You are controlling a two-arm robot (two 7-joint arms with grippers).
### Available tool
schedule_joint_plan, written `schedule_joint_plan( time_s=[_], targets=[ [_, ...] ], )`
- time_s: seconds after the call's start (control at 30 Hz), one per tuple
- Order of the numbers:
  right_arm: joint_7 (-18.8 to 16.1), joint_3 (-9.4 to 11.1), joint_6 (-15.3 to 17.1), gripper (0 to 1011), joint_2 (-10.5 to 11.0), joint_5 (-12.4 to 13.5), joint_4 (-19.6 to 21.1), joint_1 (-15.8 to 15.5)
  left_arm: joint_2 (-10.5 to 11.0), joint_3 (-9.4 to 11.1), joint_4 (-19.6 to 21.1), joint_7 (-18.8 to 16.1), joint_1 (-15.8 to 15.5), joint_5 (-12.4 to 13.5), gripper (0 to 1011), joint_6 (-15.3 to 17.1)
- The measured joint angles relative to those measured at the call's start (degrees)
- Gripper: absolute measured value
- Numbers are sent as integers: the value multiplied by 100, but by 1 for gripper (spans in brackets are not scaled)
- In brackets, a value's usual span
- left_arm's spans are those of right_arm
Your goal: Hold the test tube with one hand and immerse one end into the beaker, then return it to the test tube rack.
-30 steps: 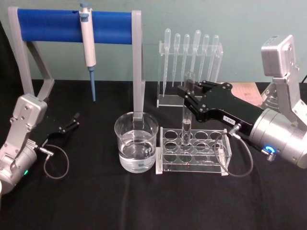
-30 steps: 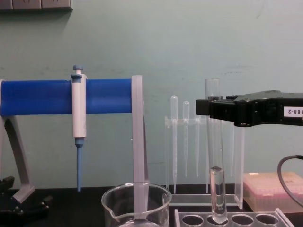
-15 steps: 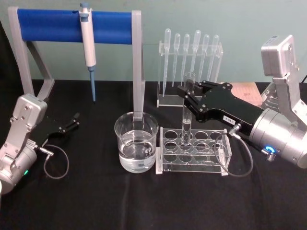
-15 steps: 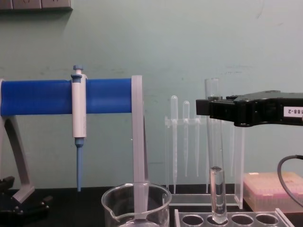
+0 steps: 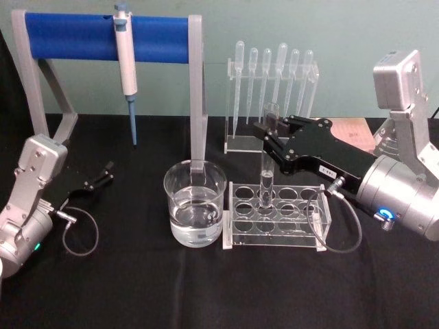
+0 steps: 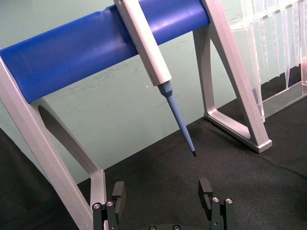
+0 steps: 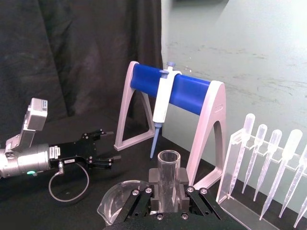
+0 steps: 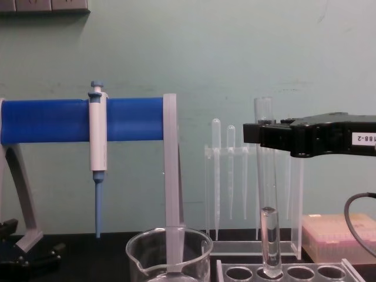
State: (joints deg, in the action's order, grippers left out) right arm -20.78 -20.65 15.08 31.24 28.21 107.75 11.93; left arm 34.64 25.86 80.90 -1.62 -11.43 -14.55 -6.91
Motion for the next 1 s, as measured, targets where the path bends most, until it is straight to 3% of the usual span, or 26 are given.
schedule_joint_plan(
  time_s=[0.47, 0.67, 0.87, 1.0],
  targets=[
    [2, 0, 0, 224, 1, 0, 9, 0, 0, 0, 0, 0, 0, 0, 1000, 0],
    [118, -62, 111, 224, -36, -36, 188, 81, 0, 0, 0, 0, 0, 0, 1000, 0],
    [169, -259, 279, 224, -215, -119, 281, 401, 0, 0, 0, 0, 0, 0, 1000, 0],
    [162, -494, 352, 224, -467, -168, 137, 735, 0, 0, 0, 0, 0, 0, 1000, 0]
  ],
)
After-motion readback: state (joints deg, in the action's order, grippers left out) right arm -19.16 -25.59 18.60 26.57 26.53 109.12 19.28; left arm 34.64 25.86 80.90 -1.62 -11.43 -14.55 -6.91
